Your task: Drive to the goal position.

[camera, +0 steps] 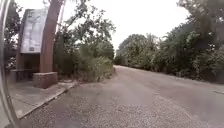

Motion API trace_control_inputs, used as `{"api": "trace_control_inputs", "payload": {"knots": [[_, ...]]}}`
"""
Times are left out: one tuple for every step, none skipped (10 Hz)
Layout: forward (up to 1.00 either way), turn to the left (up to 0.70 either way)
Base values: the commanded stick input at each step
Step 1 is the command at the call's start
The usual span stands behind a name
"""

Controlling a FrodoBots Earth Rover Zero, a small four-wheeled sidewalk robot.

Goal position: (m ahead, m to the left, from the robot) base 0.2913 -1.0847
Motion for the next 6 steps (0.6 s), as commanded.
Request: {"api": "trace_control_inputs", "payload": {"knots": [[0.04, 0.00], [0.04, 0.00], [0.04, 0.00], [0.04, 0.00], [0.04, 0.00], [0.04, 0.00]]}}
